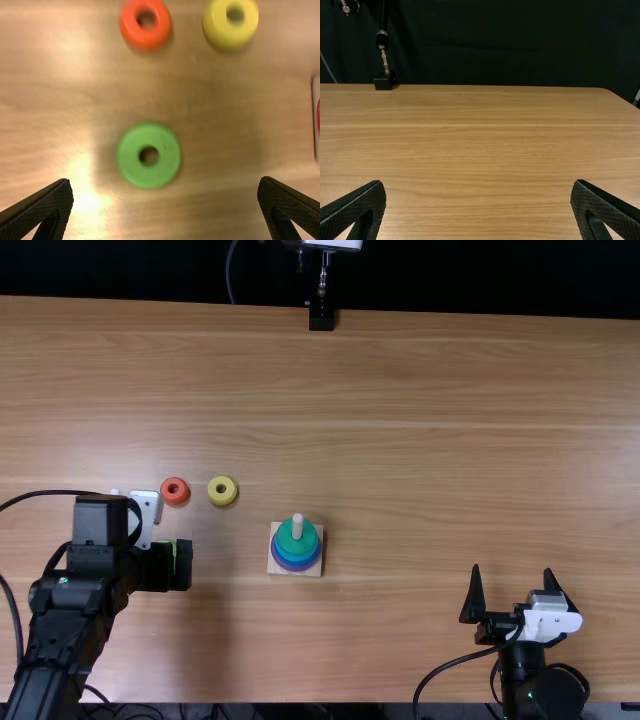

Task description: Build the Hanoi tower: stack the rings onto the peg from bottom to top in this color order: purple, dark blue, light blue, dark green, light green, yellow, orange.

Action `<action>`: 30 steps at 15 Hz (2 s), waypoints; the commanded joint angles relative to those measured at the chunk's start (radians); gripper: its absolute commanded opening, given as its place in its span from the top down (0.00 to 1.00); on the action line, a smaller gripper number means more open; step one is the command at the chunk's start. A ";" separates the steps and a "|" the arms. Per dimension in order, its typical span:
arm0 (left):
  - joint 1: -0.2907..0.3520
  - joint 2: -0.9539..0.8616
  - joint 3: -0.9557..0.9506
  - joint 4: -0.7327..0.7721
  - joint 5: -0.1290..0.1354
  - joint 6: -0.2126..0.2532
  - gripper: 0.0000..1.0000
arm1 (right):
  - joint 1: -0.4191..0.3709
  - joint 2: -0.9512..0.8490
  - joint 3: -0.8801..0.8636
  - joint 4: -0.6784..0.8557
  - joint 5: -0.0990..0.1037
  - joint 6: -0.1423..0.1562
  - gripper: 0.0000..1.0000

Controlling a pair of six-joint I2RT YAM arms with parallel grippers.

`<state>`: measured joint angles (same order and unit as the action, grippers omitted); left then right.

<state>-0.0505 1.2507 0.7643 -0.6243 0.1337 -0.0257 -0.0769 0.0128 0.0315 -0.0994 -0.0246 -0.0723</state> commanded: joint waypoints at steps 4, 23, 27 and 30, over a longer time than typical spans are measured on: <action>-0.046 0.127 0.095 -0.110 -0.027 0.015 0.00 | -0.006 -0.013 -0.015 -0.020 0.019 0.008 0.00; -0.068 0.355 0.176 -0.055 -0.182 0.018 0.00 | -0.008 -0.013 -0.015 -0.020 0.019 0.008 0.00; -0.069 0.377 0.176 -0.005 -0.180 0.018 0.00 | -0.008 -0.013 -0.015 -0.020 0.019 0.008 0.00; -0.069 0.381 0.175 -0.005 -0.178 0.018 0.00 | -0.006 -0.013 -0.015 -0.020 0.019 0.008 0.00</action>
<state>-0.1059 1.6173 0.9108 -0.6300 -0.0452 -0.0193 -0.0769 0.0128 0.0315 -0.1001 -0.0250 -0.0727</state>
